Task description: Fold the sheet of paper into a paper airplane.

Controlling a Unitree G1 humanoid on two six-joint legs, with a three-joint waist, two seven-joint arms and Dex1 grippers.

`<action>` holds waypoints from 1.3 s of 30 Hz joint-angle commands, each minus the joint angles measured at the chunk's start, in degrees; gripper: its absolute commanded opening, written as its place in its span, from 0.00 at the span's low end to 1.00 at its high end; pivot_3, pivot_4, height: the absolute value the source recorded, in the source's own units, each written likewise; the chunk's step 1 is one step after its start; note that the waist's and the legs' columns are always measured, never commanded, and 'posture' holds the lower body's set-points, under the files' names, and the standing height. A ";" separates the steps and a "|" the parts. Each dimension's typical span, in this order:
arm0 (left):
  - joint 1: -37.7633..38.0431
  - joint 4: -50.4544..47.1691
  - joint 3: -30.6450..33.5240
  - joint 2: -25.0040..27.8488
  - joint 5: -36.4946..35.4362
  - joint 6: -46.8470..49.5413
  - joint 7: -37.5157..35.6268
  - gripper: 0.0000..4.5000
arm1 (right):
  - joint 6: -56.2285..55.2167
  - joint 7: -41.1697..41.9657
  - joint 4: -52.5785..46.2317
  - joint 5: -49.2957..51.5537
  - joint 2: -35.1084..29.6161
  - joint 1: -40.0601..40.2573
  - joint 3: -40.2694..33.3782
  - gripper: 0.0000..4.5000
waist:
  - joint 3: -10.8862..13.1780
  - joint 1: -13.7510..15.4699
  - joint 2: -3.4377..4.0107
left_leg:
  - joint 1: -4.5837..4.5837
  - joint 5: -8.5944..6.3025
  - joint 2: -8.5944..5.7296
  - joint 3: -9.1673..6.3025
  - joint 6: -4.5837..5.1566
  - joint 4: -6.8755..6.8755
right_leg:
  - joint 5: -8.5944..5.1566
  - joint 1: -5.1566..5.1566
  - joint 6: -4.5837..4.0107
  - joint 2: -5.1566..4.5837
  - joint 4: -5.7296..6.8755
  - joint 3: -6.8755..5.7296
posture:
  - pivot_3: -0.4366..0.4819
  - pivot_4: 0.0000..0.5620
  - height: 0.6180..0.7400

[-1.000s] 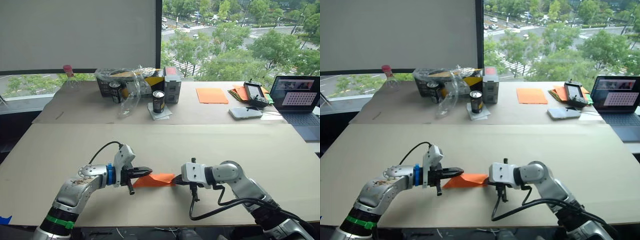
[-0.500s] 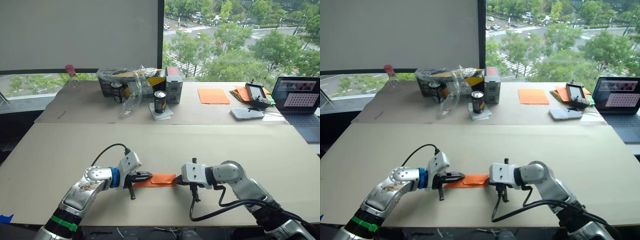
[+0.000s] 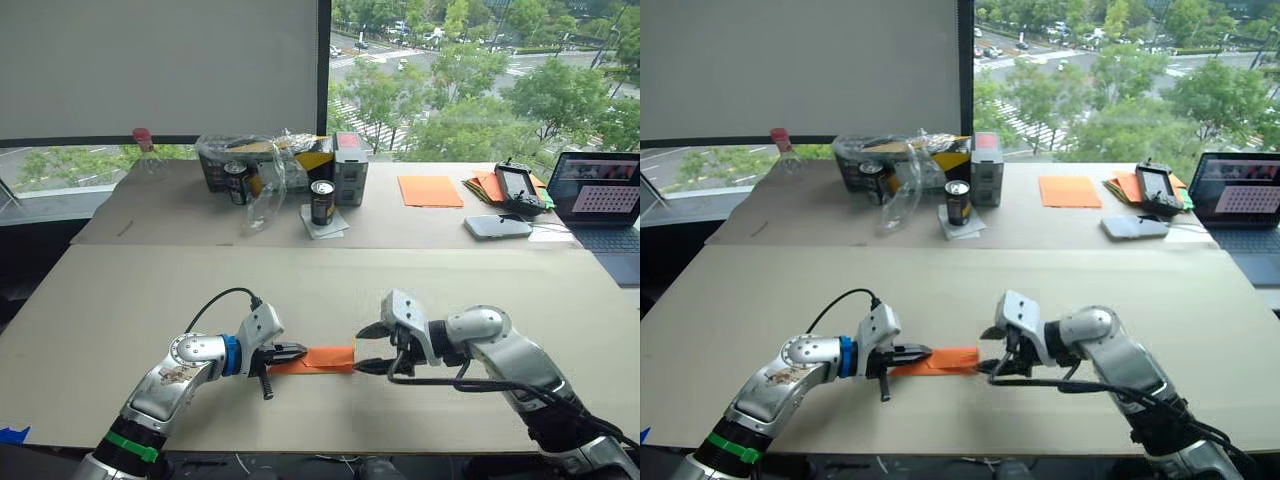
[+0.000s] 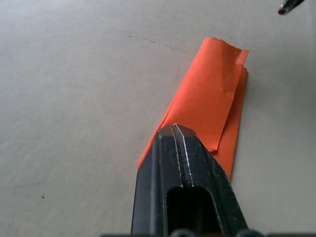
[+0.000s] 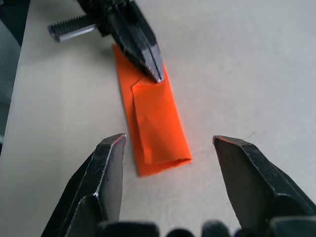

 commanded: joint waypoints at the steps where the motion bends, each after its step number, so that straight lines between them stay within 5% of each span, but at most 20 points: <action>1: 0.10 2.15 -1.14 -0.38 1.14 1.17 0.07 0.00 | 0.58 -1.95 -1.47 0.28 1.14 0.41 2.68 0.36 | 0.00 0.37 0.00 | -0.01 0.00 -0.01 -0.01 0.00 -0.05 | -0.02 0.00 0.02 -0.01 -0.02 -0.01 | 0.48 0.27 0.92; 6: -0.15 2.20 -0.99 -0.74 1.04 1.71 -0.16 0.00 | -0.11 -6.98 1.65 -1.51 6.18 1.03 6.75 0.01 | 0.00 0.39 0.01 | -0.42 0.01 -0.10 0.04 -0.01 -0.04 | 0.01 -0.37 0.03 -0.11 -0.07 0.02 | 0.48 0.27 0.92; 19: 0.40 1.84 -1.39 -0.58 1.24 2.49 -0.29 0.00 | -5.61 -12.85 12.79 -8.15 10.76 1.24 11.34 0.01 | -0.02 0.13 0.03 | -0.70 0.02 -0.07 0.02 -0.01 0.10 | 0.15 -0.72 -0.17 -0.06 0.13 0.01 | 0.48 0.27 0.92; 39: 0.57 2.49 -2.10 -0.66 1.45 1.96 -0.68 0.00 | -8.84 -11.71 9.86 -6.60 -1.29 12.05 4.07 0.01 | -0.21 1.25 0.10 | -0.68 0.02 -0.09 0.04 -0.01 0.11 | 0.06 -0.62 0.00 -0.08 0.00 0.01 | 0.48 0.27 0.92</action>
